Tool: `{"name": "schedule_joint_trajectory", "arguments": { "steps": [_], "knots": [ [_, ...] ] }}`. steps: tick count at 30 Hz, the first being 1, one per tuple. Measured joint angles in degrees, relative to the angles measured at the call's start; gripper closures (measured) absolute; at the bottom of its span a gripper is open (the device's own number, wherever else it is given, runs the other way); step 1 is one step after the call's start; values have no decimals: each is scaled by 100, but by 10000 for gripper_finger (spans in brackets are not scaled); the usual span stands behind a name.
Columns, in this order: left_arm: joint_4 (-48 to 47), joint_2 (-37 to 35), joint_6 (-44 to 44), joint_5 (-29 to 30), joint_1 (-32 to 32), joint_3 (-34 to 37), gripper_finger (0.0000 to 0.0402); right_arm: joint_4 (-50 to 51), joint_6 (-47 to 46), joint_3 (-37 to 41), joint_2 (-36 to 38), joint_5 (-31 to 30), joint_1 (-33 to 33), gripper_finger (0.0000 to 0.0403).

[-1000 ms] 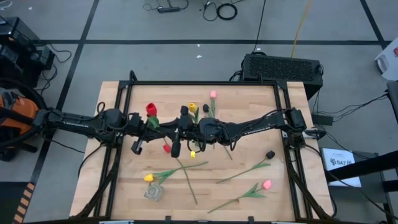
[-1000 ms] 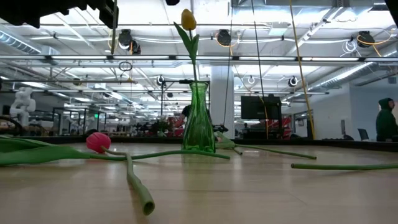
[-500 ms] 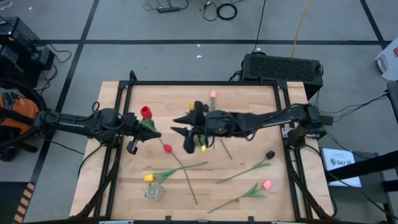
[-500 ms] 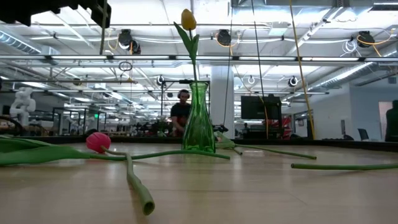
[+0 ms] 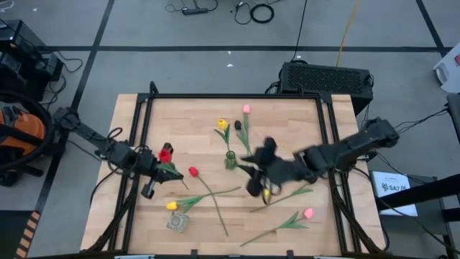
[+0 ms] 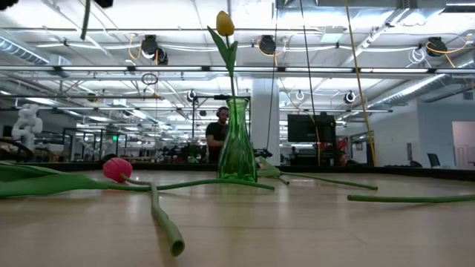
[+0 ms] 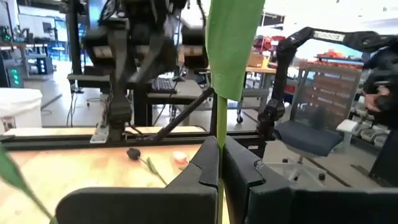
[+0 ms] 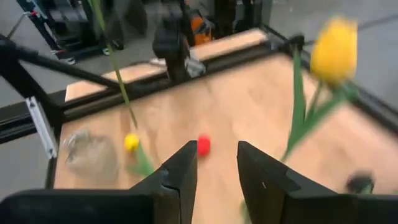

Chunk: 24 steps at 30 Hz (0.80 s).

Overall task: Sort flowers into vase by color
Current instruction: Put the right red tulip into the transparent vase

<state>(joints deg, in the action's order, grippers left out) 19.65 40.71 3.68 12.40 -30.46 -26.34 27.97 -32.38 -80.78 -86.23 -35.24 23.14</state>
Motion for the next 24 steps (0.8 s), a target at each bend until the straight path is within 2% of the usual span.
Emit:
{"name": "schedule_joint_trajectory", "arguments": {
  "steps": [4, 8, 11, 16, 24],
  "knots": [
    [-1, 383, 0, 601, -510, -235, 398, -787, -862, 1213, 479, -237, 621, 298],
    [-18, 737, 195, 895, -876, -436, 398, -1889, -1439, 2215, 710, -212, 1075, 298],
    [-6, 992, 466, 1055, -1149, -641, 398, -2338, -1952, 2710, 710, -201, 1346, 298],
    [-11, 1314, 451, 1360, -1606, -1002, 398, -2457, -2550, 3049, 683, -212, 1683, 298],
    [-1, 1512, 461, 1401, -2188, -1092, 398, -3110, -2542, 3046, 685, -341, 1787, 298]
  ]
}}
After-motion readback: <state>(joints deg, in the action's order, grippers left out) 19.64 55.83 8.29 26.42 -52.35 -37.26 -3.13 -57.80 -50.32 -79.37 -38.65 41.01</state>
